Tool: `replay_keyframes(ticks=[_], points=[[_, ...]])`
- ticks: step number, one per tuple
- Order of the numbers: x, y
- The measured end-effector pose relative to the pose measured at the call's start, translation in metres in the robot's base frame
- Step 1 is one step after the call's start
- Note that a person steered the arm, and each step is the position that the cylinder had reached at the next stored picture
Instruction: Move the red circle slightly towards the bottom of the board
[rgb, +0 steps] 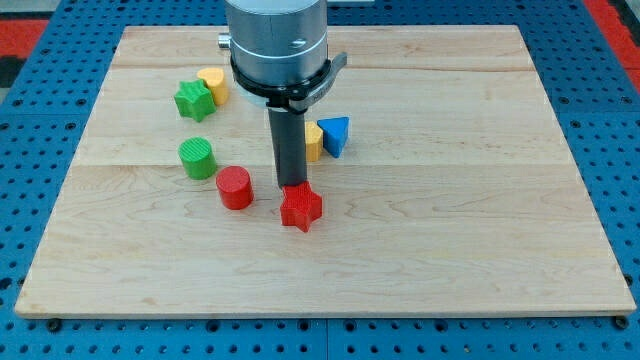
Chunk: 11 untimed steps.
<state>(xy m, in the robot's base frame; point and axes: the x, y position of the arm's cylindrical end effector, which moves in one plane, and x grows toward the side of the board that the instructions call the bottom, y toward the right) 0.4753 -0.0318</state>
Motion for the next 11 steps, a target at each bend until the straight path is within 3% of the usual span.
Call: replay_keyframes(ticks=[2,3,4,6,8,9,11], points=[[0.049,0.023],[0.002,0.021],[-0.013,-0.023],[-0.015,-0.113],[0.006,-0.12],[0.011,-0.152],[0.025,-0.113]])
